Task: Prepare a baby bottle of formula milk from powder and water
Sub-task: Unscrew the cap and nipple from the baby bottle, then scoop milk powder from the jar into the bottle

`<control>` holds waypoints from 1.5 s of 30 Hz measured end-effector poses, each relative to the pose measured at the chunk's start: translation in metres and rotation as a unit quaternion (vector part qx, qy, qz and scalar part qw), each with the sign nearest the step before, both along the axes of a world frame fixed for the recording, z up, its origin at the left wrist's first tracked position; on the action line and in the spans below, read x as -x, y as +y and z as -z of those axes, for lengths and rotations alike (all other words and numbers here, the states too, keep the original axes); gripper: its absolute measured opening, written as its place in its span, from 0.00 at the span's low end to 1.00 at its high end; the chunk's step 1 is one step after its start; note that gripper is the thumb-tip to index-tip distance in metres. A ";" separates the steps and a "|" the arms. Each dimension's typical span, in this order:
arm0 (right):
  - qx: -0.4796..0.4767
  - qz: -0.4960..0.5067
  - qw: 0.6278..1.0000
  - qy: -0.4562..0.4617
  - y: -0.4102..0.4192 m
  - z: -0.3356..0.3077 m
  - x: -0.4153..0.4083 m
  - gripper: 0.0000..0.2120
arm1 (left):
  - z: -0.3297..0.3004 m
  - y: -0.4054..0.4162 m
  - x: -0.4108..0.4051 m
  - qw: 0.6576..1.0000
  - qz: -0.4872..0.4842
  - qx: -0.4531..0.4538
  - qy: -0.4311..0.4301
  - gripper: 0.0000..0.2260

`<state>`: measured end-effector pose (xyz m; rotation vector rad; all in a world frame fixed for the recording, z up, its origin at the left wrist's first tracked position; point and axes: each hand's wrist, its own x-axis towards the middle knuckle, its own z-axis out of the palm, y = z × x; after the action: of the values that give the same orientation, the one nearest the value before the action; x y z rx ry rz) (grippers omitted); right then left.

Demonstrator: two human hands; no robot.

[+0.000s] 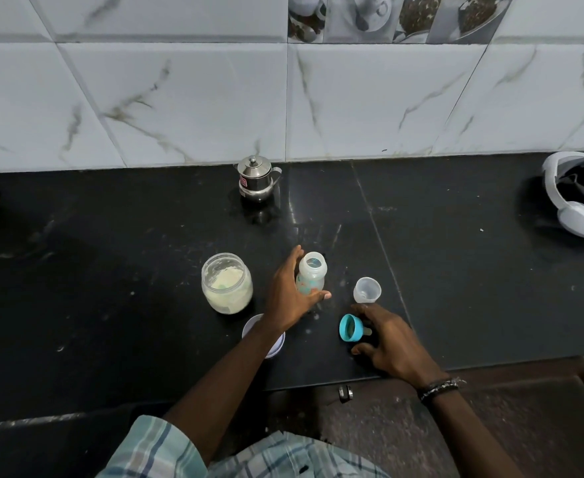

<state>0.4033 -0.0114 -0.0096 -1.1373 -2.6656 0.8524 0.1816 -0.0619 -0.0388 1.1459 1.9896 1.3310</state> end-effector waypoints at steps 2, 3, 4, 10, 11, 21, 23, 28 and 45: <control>-0.013 -0.013 1.000 -0.014 -0.002 -0.008 -0.001 0.36 | -0.003 -0.002 -0.002 1.000 0.002 -0.009 0.015 0.50; -0.032 -0.018 0.999 -0.019 -0.002 -0.014 -0.002 0.37 | -0.006 -0.004 -0.004 1.000 0.003 -0.016 0.024 0.50; -0.057 -0.018 0.998 -0.017 -0.002 -0.021 -0.003 0.38 | -0.010 -0.005 -0.006 0.999 0.006 -0.024 0.033 0.51; -0.162 -0.014 0.982 0.095 0.019 -0.070 0.013 0.41 | -0.043 -0.026 -0.017 0.985 0.033 -0.140 0.090 0.50; -0.157 -0.018 0.980 0.122 0.025 -0.076 0.021 0.39 | -0.049 -0.030 -0.017 0.982 0.028 -0.158 0.105 0.48; -0.082 -0.032 0.946 0.313 0.052 -0.099 0.122 0.09 | -0.056 -0.093 0.042 0.932 -0.216 -0.233 0.173 0.38; -0.067 -0.054 0.951 0.296 0.043 -0.100 0.144 0.06 | -0.040 -0.106 0.054 0.936 -0.256 -0.197 0.140 0.42; -0.085 -0.216 0.969 0.081 0.019 -0.103 0.207 0.07 | -0.004 -0.119 0.070 0.968 -0.236 -0.081 0.019 0.54; -0.179 -0.265 0.910 -0.265 -0.015 -0.063 0.291 0.12 | 0.003 -0.098 0.070 0.980 -0.170 -0.107 -0.007 0.37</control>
<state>0.1121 -0.0263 0.0535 -0.6170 -3.4600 0.0530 0.1112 -0.1599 -0.0420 0.9074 2.1402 1.7556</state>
